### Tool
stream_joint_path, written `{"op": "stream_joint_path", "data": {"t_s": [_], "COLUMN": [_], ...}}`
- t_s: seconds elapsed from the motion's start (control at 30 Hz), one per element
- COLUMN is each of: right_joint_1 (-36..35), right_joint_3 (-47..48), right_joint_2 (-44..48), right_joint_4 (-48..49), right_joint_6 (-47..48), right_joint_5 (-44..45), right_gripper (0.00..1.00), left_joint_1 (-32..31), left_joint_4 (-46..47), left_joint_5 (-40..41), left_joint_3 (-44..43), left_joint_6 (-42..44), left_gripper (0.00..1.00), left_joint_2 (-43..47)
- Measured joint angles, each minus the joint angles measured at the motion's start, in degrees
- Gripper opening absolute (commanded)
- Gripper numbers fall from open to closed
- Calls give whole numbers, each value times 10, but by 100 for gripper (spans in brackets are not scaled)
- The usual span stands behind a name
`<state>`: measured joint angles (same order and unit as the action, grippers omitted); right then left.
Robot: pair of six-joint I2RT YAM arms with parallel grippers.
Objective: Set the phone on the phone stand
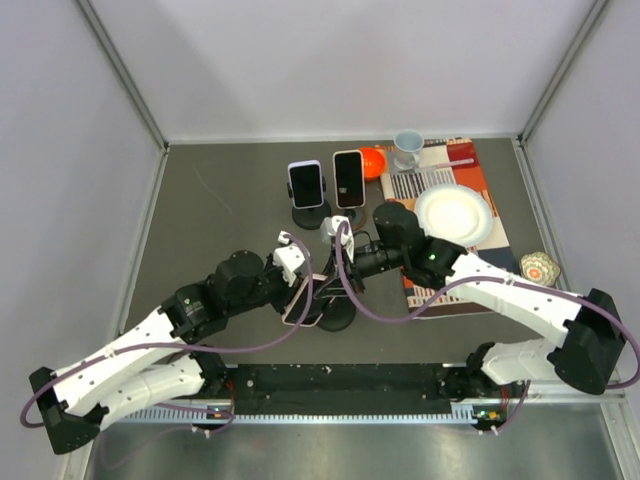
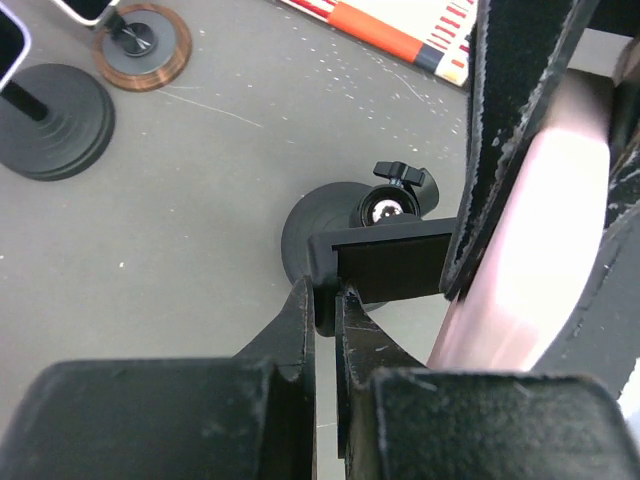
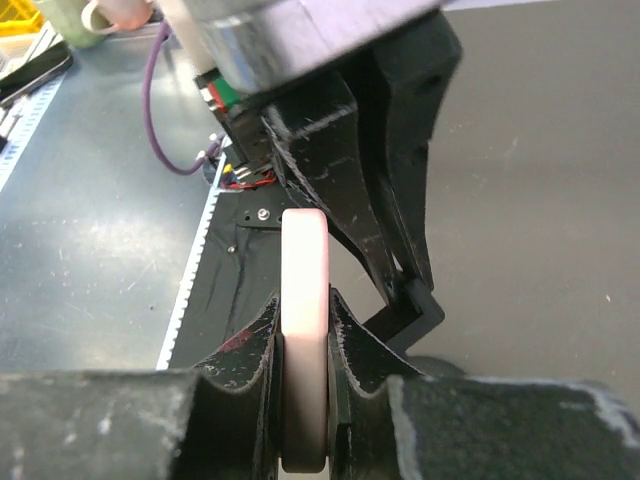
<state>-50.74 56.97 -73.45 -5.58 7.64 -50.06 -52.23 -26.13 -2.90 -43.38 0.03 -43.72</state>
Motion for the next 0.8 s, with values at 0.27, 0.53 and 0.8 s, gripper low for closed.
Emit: {"op": "stream_joint_path", "data": {"t_s": [0.27,0.53,0.8], "right_joint_1": [-1,-42,-73], "right_joint_3": [21,128,174], "right_joint_2": [9,-17,-36], "right_joint_4": [-58,-216,-265], "right_joint_6": [-125,-194,-272], "right_joint_5": [133,306,442], "right_gripper": [0,0,0], "left_joint_1": [-5,-8,-16], "left_joint_4": [2,7,16], "left_joint_5": [73,114,168], "left_joint_3": [0,0,0], "left_joint_6": [-19,-49,-57], "left_gripper": [0,0,0], "left_joint_2": [8,20,36]}}
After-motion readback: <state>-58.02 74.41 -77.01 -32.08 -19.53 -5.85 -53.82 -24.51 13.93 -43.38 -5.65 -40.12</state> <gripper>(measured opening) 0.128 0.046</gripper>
